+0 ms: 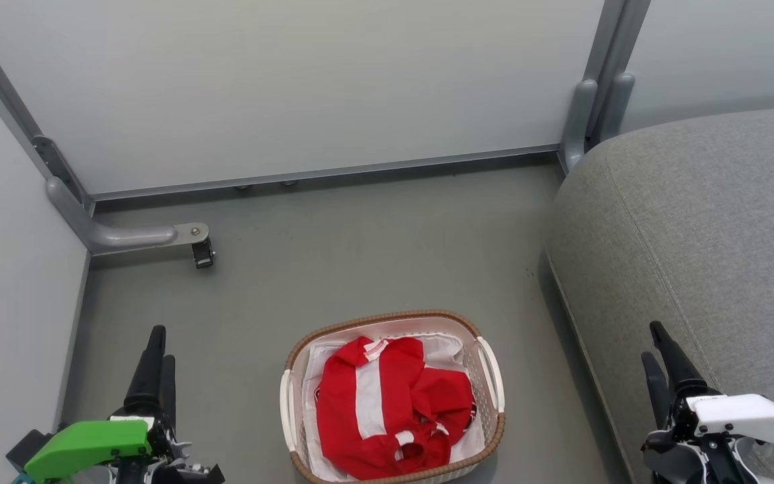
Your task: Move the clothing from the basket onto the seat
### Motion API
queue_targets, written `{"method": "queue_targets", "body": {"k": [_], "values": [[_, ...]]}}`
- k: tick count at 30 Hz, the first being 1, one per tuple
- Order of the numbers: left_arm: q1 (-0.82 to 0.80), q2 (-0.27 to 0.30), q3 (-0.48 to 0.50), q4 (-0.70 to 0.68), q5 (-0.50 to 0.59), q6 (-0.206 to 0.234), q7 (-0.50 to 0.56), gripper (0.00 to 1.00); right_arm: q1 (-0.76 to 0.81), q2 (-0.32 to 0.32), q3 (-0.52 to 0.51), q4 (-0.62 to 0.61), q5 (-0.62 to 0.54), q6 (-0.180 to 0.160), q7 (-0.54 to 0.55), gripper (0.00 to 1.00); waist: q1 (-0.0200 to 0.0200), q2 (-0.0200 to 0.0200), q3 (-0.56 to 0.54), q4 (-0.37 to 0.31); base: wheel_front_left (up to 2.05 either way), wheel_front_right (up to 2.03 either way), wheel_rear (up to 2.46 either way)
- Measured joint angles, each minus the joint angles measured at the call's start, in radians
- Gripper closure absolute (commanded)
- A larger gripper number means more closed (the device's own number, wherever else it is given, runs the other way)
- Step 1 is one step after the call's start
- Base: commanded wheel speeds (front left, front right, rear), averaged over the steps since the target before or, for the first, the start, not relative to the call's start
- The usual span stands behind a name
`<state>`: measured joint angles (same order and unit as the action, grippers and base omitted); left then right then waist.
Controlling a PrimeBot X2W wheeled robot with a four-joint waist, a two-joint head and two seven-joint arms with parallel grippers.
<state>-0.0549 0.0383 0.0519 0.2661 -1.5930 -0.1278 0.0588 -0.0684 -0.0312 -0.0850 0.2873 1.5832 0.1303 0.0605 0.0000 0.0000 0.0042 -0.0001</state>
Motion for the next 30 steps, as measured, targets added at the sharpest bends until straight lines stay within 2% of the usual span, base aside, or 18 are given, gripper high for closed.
{"method": "queue_targets", "body": {"k": [12, 19, 30], "values": [[0.004, 0.0, -0.028, -0.035, 0.105, 0.0, -0.051, 0.0, 0.007, -0.002, -0.007, -0.023, -0.137, 0.0, -0.052, 0.0, 0.0, 0.0, 0.002, 0.0, 0.0, 0.0, 0.0], [0.008, 0.001, -0.051, -0.063, 0.191, 0.015, -0.079, 0.0, 0.012, -0.002, -0.005, -0.071, -0.303, 0.0, -0.079, 0.0, 0.0, 0.0, 0.005, 0.0, 0.0, 0.0, 0.0], [0.023, 0.001, -0.084, -0.102, 0.4, 0.033, -0.119, 0.0, 0.022, -0.006, -0.003, -0.108, -0.531, 0.0, -0.119, 0.0, 0.0, 0.0, 0.009, 0.003, 0.0, 0.0, 0.0]]}}
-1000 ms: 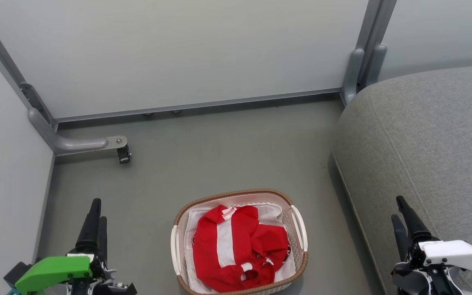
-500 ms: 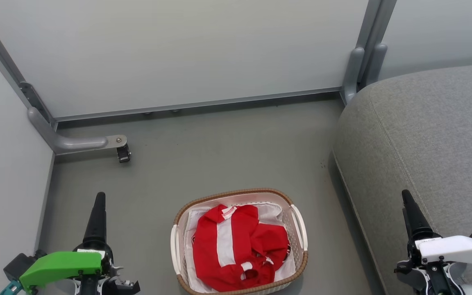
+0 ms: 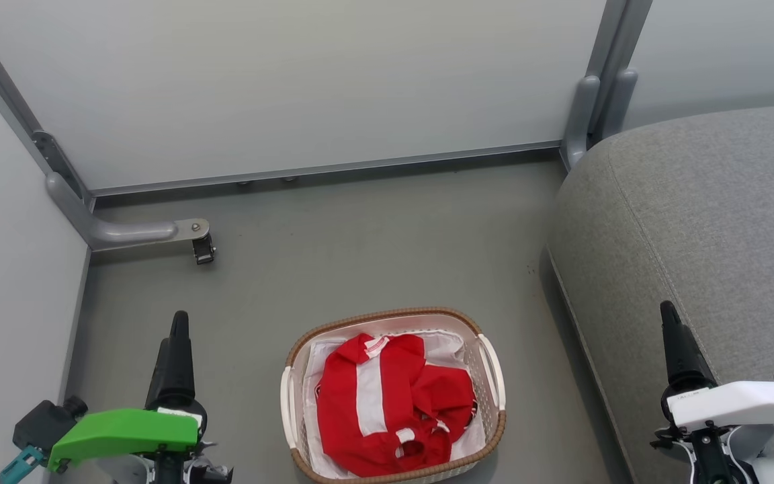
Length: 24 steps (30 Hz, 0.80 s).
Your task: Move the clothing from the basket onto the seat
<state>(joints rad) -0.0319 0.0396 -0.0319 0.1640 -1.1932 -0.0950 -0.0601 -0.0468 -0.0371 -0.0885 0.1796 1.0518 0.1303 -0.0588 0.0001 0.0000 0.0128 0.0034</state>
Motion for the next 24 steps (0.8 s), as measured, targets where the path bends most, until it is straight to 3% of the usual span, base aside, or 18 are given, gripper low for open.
{"method": "queue_targets", "body": {"k": [24], "values": [[0.023, 0.002, -0.085, -0.015, 0.419, 0.031, -0.073, 0.0, 0.016, -0.003, 0.049, -0.032, -0.371, 0.0, -0.073, 0.0, 0.0, 0.0, 0.005, 0.011, 0.0, 0.0, 0.0]]}}
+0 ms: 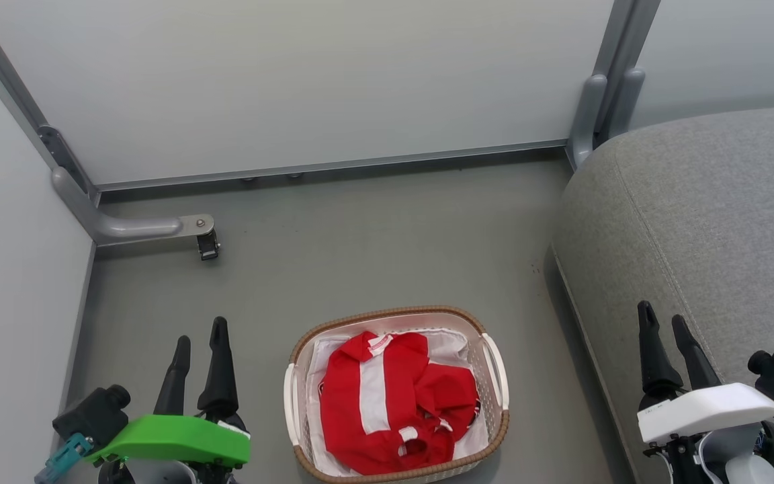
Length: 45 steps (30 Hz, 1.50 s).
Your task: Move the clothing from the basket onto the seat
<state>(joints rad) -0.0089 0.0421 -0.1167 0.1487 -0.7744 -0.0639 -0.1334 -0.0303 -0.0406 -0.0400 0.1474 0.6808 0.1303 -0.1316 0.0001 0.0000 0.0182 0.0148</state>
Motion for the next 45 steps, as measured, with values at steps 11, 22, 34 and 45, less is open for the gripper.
{"method": "queue_targets", "body": {"k": [11, 22, 34, 45], "values": [[0.01, 0.001, -0.027, 0.019, 0.111, 0.011, -0.027, 0.0, 0.005, -0.001, 0.018, 0.007, -0.122, 0.0, -0.028, 0.0, 0.0, 0.0, 0.001, 0.007, 0.0, 0.0, 0.0], [0.013, 0.002, -0.049, 0.033, 0.203, 0.02, -0.053, 0.0, 0.011, -0.003, 0.029, 0.013, -0.234, 0.0, -0.054, 0.0, 0.0, 0.0, 0.006, 0.012, 0.0, 0.0, 0.0], [0.014, 0.003, -0.071, 0.037, 0.286, 0.03, -0.08, 0.0, 0.017, -0.004, 0.039, 0.025, -0.338, 0.0, -0.08, 0.0, 0.0, 0.0, 0.011, 0.015, 0.0, 0.0, 0.0], [0.018, 0.004, -0.087, 0.04, 0.35, 0.043, -0.1, 0.0, 0.02, -0.005, 0.047, 0.025, -0.422, 0.0, -0.1, 0.0, 0.0, 0.0, 0.014, 0.018, 0.0, 0.0, 0.0]]}}
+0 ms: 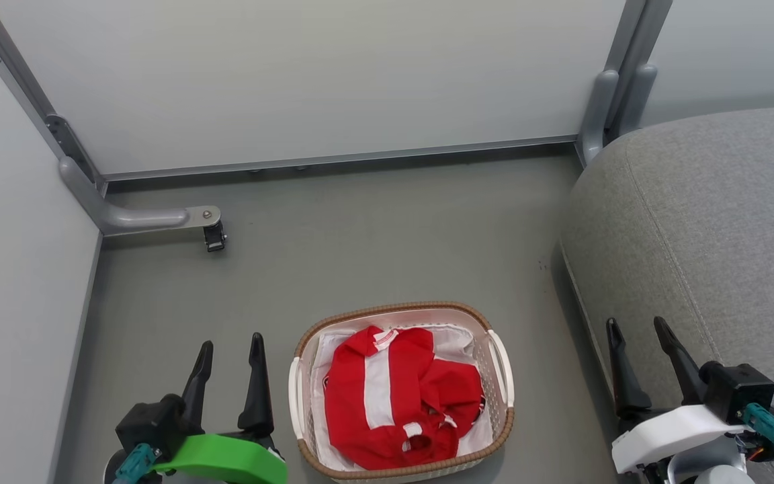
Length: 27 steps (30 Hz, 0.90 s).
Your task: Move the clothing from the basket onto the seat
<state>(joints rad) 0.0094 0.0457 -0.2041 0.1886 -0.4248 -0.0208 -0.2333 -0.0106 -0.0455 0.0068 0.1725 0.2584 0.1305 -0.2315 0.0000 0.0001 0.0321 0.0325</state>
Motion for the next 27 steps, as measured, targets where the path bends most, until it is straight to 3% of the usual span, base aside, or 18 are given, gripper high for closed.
{"method": "queue_targets", "body": {"k": [16, 27], "values": [[0.013, 0.001, -0.03, 0.019, 0.078, 0.021, -0.03, 0.0, 0.016, -0.002, 0.006, -0.003, -0.111, 0.0, -0.03, 0.0, 0.0, 0.0, -0.005, 0.007, 0.0, 0.0, 0.0], [0.018, 0.001, -0.034, 0.035, 0.078, 0.022, -0.031, 0.0, 0.021, -0.002, 0.006, -0.004, -0.114, 0.0, -0.03, 0.0, 0.0, 0.0, -0.01, 0.007, 0.0, 0.0, 0.0]]}}
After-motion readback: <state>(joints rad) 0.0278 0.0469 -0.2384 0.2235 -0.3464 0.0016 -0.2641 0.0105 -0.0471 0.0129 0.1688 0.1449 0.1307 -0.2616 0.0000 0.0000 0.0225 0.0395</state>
